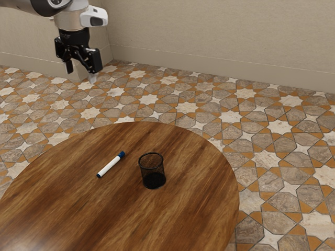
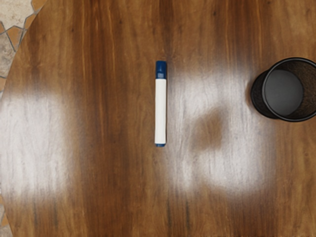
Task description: Put the marker into the pen holder.
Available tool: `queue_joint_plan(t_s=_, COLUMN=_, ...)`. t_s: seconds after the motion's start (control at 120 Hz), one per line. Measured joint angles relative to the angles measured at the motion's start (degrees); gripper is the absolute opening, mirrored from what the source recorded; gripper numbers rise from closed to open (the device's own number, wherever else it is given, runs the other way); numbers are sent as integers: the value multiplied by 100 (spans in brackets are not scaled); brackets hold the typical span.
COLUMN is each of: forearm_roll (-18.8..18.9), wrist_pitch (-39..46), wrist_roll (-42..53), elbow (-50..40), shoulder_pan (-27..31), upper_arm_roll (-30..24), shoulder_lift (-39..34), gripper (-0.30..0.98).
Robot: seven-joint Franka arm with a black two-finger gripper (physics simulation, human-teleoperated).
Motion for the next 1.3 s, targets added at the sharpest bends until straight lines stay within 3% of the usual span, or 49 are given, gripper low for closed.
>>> queue_joint_plan(t_s=0.3, forearm_roll=-192, wrist_pitch=34, wrist_roll=54, elbow=-130, shoulder_pan=95, upper_arm_roll=-44, shoulder_lift=-5, gripper=69)
queue_joint_plan(t_s=0.508, forearm_roll=-280, wrist_pitch=1583, wrist_roll=63, elbow=-2626, shoulder_pan=-119, upper_arm_roll=317, shoulder_lift=25, gripper=69)
queue_joint_plan(t_s=0.592, forearm_roll=-336, wrist_pitch=2347, wrist_roll=70, elbow=-3053, shoulder_pan=22, upper_arm_roll=394, shoulder_lift=449, gripper=69)
queue_joint_plan(t_s=0.792, forearm_roll=-573, wrist_pitch=3440, wrist_roll=121, elbow=-3104, shoulder_pan=358, upper_arm_roll=601, shoulder_lift=1140, gripper=69)
queue_joint_plan(t_s=0.892, forearm_roll=-603, wrist_pitch=3817, wrist_roll=231, elbow=-2430, shoulder_pan=376, upper_arm_roll=598, shoulder_lift=1820, gripper=69)
queue_joint_plan(t_s=1.008, forearm_roll=-632, wrist_pitch=4077, wrist_roll=571, elbow=-1923, shoulder_pan=456, upper_arm_roll=586, shoulder_lift=2279, gripper=68)
queue_joint_plan(t_s=1.3, forearm_roll=-1012, wrist_pitch=4383, wrist_roll=1337, elbow=-1903, shoulder_pan=479, upper_arm_roll=521, shoulder_lift=2841, gripper=68)
